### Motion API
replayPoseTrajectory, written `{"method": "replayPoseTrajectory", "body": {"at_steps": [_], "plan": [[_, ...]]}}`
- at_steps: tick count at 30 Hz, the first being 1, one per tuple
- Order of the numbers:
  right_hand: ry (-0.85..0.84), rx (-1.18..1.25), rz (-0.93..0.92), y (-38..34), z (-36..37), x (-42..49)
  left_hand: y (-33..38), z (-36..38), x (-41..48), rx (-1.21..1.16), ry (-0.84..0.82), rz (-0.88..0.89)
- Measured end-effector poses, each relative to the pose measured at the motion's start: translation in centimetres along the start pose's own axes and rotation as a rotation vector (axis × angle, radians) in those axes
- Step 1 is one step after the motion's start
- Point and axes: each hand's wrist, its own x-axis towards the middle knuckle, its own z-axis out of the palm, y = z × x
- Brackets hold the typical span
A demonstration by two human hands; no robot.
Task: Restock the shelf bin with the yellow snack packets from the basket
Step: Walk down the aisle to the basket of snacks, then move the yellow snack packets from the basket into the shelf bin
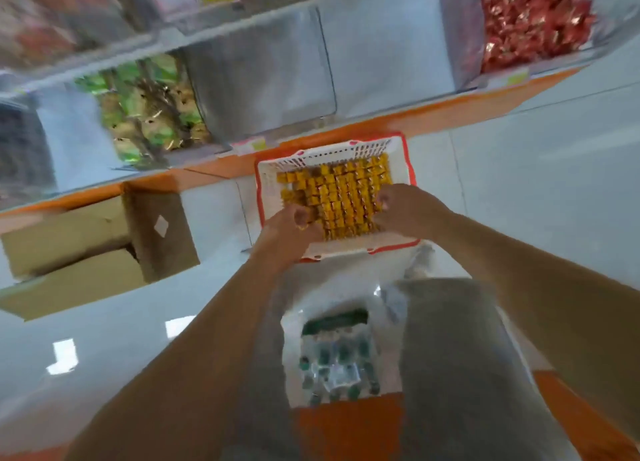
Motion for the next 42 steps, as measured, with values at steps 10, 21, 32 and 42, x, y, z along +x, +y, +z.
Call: {"method": "replayPoseTrajectory", "body": {"at_steps": [10,21,32,42], "plan": [[0.109,0.080,-0.131,5.1,16.6,29.5,-14.5,10.5,28.4,-0.040,0.166,-0.087],[0.286,-0.263,-0.293,5.8,24.9,39.0,-18.3,15.8,35.9,-0.333,0.547,0.008],[0.442,-0.222,-0.299,7.4,26.0,39.9,-20.0,15.1,38.0,-0.126,0.482,0.058],[0.573,-0.151,-0.364,7.0,25.6,41.2,-20.6,14.4,39.4,-0.027,0.495,0.182]]}}
